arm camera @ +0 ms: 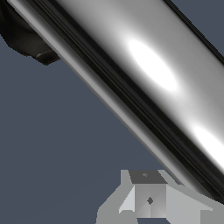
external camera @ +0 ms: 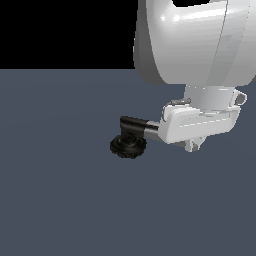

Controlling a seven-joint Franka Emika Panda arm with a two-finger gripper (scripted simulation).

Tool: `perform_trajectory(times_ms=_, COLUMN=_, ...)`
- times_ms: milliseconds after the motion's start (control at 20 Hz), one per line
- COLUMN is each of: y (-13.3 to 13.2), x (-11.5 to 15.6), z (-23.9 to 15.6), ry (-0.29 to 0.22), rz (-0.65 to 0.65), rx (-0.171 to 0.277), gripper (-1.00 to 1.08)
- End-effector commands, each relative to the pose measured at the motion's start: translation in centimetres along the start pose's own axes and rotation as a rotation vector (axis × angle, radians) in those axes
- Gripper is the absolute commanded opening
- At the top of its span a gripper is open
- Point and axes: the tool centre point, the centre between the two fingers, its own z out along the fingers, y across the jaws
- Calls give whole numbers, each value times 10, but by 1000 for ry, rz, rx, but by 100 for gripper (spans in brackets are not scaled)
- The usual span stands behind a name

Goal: Turn on the faucet by rotating a designated handle.

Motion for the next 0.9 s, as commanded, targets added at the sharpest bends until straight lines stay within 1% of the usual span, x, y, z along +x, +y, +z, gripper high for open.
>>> perform_trajectory(times_ms=0, y=3, x=15, z=-1, ry=7, rz=-18, rx=-6, gripper=-100)
perform_trajectory(times_ms=850, y=43, x=59, z=-4, ry=11, rz=-14, rx=-9, gripper=-100)
